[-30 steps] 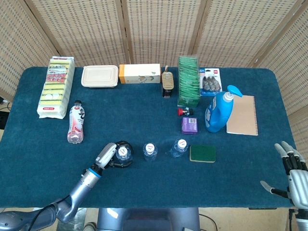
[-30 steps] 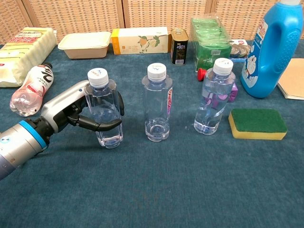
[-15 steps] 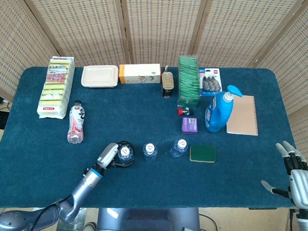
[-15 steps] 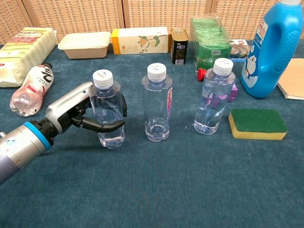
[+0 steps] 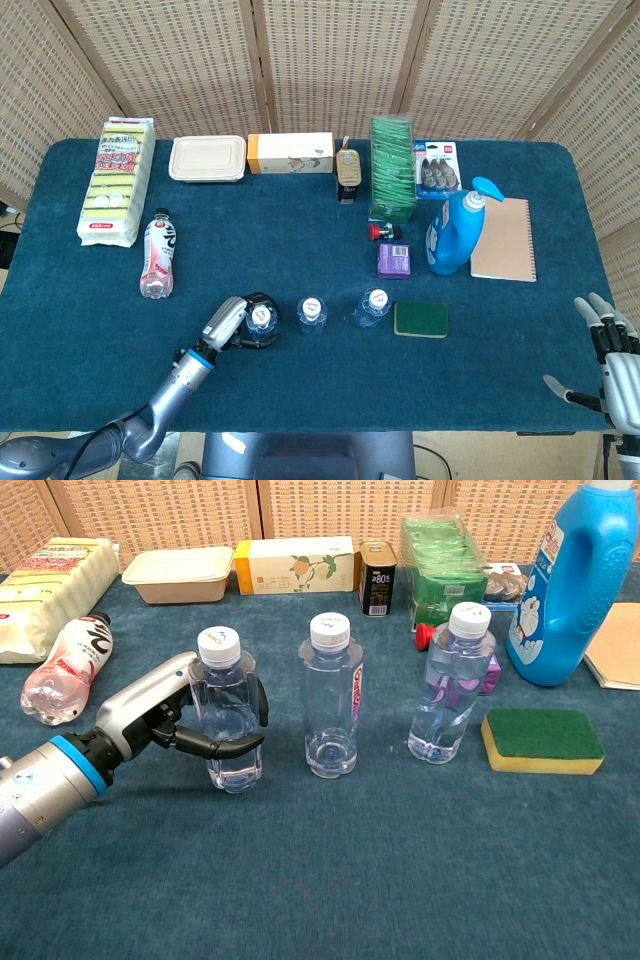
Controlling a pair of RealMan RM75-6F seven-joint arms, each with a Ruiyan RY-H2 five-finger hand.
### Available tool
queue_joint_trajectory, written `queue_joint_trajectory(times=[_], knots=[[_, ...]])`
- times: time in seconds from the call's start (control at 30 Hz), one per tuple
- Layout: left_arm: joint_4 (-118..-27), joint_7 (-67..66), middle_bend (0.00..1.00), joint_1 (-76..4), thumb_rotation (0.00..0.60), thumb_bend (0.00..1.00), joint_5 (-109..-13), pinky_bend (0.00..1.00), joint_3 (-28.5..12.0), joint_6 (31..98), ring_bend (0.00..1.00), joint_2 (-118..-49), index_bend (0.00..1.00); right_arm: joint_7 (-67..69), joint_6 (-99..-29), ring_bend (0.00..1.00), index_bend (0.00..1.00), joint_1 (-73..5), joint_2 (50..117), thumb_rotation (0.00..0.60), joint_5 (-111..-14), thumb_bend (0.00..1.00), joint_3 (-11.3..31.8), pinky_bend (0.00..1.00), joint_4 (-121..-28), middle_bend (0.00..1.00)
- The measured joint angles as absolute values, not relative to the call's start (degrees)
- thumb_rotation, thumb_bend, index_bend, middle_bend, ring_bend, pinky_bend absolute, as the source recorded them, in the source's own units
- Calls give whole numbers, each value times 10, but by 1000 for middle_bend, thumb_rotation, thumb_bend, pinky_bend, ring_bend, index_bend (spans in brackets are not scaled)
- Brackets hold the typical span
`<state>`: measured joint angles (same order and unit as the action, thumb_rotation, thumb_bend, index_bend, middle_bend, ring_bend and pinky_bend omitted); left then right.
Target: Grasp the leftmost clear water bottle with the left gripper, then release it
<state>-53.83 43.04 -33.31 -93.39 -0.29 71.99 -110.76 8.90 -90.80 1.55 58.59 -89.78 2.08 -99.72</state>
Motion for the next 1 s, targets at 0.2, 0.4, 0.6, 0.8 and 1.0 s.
queue_joint_trajectory(times=[0.2,0.4,0.6,0.8,1.0], knots=[[-537,423,493,-333,600,293,-930,451,-4,721,360,-1109,563,91,-908,0,0,16,585,600,-896,31,21,0,-997,0],[-533,425,493,-334,600,291,-927,448,-4,717,360,-1110,564,94,-909,0,0,17,584,600,-897,31,21,0,-996,0],[-541,434,429,-338,600,286,-930,404,2,710,304,-1104,552,95,-909,0,0,17,583,600,-897,31,21,0,-996,0],[-544,438,221,-337,600,287,-930,336,3,711,170,-1099,364,95,-908,0,0,17,583,600,-897,31,20,0,-996,0],[-541,427,209,-336,600,287,-926,327,-1,716,156,-1099,353,97,-909,0,0,17,582,600,-900,31,19,0,-997,0]])
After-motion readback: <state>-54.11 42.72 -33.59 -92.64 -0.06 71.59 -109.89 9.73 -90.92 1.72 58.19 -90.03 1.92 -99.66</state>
